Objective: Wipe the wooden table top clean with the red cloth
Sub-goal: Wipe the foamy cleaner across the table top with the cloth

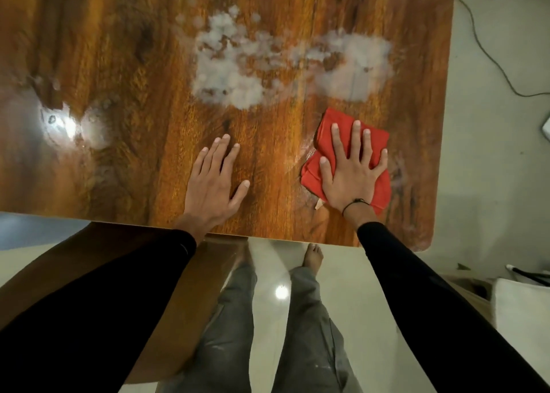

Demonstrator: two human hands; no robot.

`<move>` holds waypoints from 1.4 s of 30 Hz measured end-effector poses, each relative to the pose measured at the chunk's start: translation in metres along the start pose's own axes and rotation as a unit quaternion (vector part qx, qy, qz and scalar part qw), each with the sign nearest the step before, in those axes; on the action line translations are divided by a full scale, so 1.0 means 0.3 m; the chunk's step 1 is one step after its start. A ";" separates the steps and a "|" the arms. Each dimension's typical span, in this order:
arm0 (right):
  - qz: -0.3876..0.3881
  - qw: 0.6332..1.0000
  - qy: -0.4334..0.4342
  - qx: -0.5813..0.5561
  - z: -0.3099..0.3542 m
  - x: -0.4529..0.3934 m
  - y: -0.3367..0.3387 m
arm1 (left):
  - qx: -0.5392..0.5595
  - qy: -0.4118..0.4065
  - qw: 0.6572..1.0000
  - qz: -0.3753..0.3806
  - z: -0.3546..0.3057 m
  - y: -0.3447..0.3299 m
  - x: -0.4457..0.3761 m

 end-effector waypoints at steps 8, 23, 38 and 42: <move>-0.005 0.998 0.070 0.002 -0.055 0.046 0.011 | 0.089 -0.022 0.996 0.017 -0.456 -0.094 -0.157; 0.005 0.997 0.083 -0.007 -0.376 -0.048 0.027 | 0.019 0.012 1.000 -0.006 -0.476 -0.145 -0.190; 0.020 0.995 0.101 0.008 -0.411 0.308 -0.045 | 0.003 0.034 0.999 -0.003 -0.490 -0.137 -0.204; 0.016 0.994 0.111 0.007 -0.419 0.196 -0.033 | 0.011 0.031 0.999 0.000 -0.486 -0.129 -0.200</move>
Point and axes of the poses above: each hand's wrist, its own x-axis away from the middle knuckle, its own y-axis out of the back of the hand, z = x × y, the point moved 2 cm from there along -x, towards the middle knuckle, and after that the axes turned 3 degrees about x, right-handed, at the moved point
